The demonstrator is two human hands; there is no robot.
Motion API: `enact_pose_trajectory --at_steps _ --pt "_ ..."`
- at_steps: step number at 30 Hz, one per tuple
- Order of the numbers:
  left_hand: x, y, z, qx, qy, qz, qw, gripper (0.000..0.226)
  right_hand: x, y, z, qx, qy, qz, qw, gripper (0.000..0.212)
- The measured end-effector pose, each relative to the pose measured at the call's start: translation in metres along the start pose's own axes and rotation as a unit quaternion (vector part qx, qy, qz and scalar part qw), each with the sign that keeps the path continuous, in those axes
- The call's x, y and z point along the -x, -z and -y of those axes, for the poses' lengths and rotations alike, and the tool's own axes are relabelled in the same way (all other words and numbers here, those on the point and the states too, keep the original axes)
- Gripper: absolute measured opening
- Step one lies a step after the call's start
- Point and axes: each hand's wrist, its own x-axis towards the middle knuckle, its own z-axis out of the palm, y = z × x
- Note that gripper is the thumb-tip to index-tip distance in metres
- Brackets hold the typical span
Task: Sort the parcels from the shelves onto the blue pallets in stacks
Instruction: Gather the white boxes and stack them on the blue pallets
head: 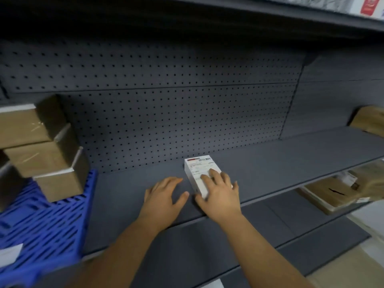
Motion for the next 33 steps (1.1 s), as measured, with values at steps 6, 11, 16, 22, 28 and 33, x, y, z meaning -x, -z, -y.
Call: enact_pose_trajectory --at_steps 6,11,16,22,28,33 --pt "0.012 -0.011 -0.010 -0.012 0.017 -0.013 1.000 0.050 0.000 -0.012 -0.007 -0.040 0.006 -0.036 0.999 0.065" --pt "0.019 -0.011 -0.008 -0.024 0.017 -0.017 0.999 0.050 0.003 -0.018 -0.010 -0.085 0.013 -0.116 0.990 0.058" --pt "0.028 0.008 -0.007 -0.016 -0.001 -0.021 1.000 0.050 0.016 -0.005 0.003 -0.082 0.007 -0.157 0.984 0.054" --pt "0.046 0.051 0.002 0.001 -0.054 -0.037 0.998 0.051 0.047 0.023 0.043 -0.061 -0.002 -0.197 0.978 0.054" --pt "0.086 0.097 0.046 -0.003 -0.102 -0.032 0.994 0.052 0.096 0.031 0.108 -0.037 -0.024 -0.218 0.975 0.050" --pt "0.122 0.130 0.087 0.015 -0.118 -0.016 0.993 0.053 0.135 0.028 0.169 -0.020 -0.038 -0.244 0.969 0.046"
